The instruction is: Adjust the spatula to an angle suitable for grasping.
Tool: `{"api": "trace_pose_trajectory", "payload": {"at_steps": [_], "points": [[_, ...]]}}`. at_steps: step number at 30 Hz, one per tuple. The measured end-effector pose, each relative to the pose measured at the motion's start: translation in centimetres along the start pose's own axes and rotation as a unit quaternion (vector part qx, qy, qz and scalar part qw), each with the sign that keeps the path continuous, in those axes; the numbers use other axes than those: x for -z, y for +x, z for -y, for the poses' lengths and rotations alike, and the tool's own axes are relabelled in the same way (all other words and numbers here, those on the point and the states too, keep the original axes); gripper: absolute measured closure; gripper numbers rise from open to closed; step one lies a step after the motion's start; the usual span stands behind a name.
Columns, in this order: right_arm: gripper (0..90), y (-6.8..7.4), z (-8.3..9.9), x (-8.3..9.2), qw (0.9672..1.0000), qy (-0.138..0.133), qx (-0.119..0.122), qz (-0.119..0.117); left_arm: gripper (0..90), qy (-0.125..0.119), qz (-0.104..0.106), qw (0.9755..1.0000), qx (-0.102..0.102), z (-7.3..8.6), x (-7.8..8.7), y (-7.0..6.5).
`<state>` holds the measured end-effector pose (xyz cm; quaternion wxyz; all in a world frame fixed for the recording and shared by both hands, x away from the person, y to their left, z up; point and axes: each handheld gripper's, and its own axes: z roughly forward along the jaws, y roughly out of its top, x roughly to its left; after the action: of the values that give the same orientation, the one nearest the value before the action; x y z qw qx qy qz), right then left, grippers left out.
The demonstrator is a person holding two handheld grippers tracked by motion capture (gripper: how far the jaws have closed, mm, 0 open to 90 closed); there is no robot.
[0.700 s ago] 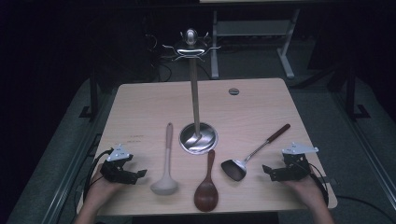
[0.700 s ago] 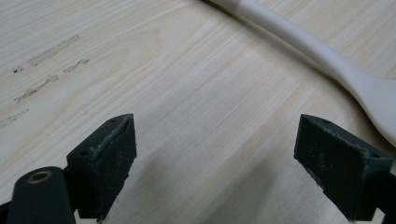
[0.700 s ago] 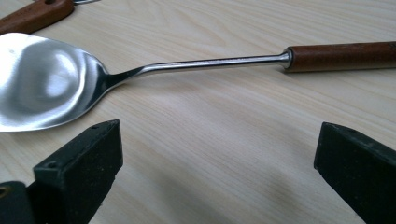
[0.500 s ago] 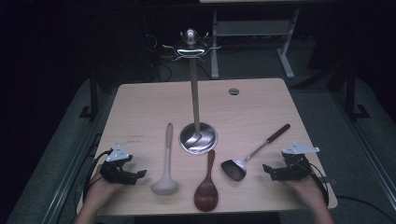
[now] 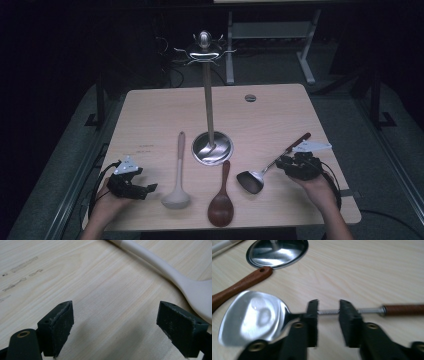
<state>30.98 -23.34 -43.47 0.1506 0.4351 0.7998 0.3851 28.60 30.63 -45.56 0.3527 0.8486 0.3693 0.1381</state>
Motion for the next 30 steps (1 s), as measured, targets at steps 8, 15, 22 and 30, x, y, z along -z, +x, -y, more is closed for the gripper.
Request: {"api": "trace_pose_trajectory", "payload": {"at_steps": [8, 15, 22, 30], "points": [[90.0, 0.6, -2.6, -3.0, 0.9994, 0.022, 0.019, -0.016, 14.1, -0.002, 0.004, 1.0, 0.005, 0.1, 0.1, 0.0], [90.0, 1.0, -4.1, -5.8, 0.9977, 0.06, 0.025, -0.02, 14.5, 0.001, 0.011, 0.9999, 0.003, 0.3, 0.0, 0.1], [90.0, 1.2, -3.4, -6.5, 0.9946, 0.096, 0.026, -0.028, 14.5, 0.0, 0.007, 0.9999, 0.009, 0.4, 0.1, 0.3], [90.0, 1.0, -2.5, -6.1, 0.9919, 0.121, 0.026, -0.029, 14.5, 0.001, 0.006, 1.0, 0.007, 0.5, 0.1, 0.3]]}}
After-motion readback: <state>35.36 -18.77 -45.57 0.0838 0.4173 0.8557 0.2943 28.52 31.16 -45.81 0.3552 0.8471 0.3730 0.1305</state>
